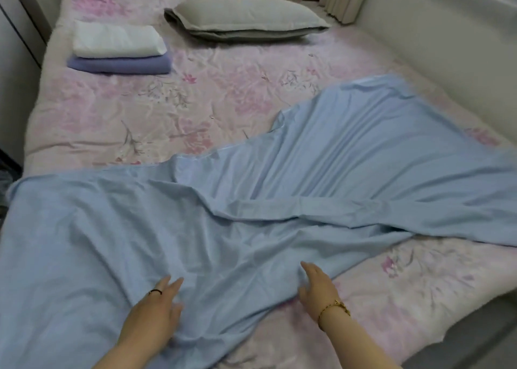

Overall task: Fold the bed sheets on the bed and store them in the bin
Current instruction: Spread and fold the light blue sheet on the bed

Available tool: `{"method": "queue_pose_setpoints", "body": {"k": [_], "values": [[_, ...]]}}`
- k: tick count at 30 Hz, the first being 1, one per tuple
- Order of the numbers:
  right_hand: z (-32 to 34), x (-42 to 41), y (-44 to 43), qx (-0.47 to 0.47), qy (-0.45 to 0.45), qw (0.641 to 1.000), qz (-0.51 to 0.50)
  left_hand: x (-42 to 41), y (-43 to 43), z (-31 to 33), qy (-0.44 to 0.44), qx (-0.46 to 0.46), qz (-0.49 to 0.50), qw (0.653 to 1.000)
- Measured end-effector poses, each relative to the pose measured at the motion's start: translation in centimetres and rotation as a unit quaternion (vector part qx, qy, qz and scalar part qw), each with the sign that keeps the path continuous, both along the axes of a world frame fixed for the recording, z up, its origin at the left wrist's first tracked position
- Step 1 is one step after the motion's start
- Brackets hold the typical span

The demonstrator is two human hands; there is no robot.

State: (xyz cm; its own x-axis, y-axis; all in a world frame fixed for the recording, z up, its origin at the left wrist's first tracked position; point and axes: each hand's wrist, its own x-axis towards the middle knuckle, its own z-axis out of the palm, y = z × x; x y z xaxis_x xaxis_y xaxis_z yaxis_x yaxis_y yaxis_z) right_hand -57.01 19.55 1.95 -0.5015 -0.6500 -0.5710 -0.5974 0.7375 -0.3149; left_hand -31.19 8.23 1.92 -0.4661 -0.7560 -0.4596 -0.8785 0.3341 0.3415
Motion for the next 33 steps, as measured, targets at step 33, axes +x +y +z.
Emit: {"method": "queue_pose_setpoints", "body": {"k": [33], "values": [[-1.0,-32.9,5.5,-0.247,-0.229,0.792,-0.509,-39.3,-0.3,-2.5,-0.095,-0.048,-0.215,0.971]]}}
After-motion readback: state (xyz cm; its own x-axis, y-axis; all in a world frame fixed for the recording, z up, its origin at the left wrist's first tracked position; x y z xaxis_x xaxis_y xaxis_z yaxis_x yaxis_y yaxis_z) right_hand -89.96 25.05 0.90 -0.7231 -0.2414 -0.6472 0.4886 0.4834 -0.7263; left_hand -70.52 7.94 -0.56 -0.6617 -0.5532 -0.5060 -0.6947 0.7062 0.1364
